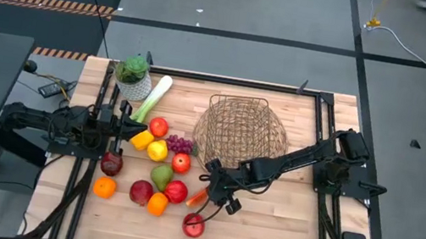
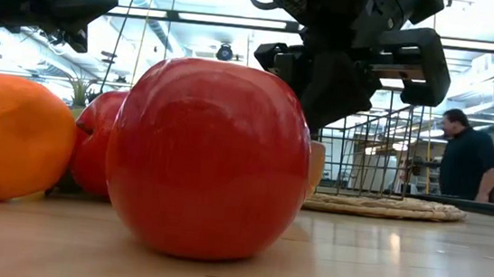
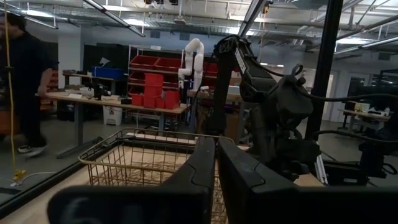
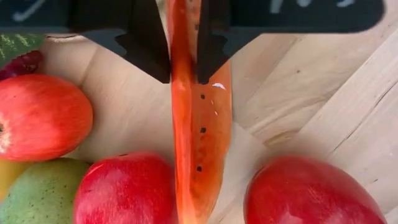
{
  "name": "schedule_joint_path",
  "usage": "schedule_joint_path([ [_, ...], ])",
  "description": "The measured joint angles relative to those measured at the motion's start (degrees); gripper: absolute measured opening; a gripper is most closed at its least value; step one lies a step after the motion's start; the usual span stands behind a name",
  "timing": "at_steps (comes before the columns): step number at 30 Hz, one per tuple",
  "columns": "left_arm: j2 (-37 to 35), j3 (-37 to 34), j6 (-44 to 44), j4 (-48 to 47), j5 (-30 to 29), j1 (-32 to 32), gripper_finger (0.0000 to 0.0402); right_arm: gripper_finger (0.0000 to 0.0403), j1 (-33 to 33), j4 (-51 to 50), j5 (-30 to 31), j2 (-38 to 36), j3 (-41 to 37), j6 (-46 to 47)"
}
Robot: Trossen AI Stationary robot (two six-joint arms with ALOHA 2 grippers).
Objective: Build produce basket
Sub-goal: Put the orange melon into the wire basket
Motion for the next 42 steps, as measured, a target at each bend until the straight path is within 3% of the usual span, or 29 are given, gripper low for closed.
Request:
schedule_joint_path([
  [8,0.0,0.0,-0.02,0.0,0.0,0.0,0.0031,0.0022,0.05,0.1,2.74,0.0,0.0,-1.27],
  [16,0.0,0.0,0.0,-0.02,0.0,0.0,0.0029,0.0023,1.8,2.87,2.87,-1.28,-0.04,-1.37],
  [26,0.0,0.0,-0.02,-0.2,0.0,-0.02,0.0032,0.0023,4.58,3.38,6.44,-11.33,-0.04,-1.94],
  [35,0.0,0.0,0.0,-0.72,0.0,0.0,0.0026,0.0024,4.57,1.65,17.09,-24.66,-0.04,-6.09],
  [42,0.0,0.0,-0.02,-0.88,0.0,0.0,0.0031,0.0024,0.71,-7.13,36.45,-31.69,-0.02,-8.27],
])
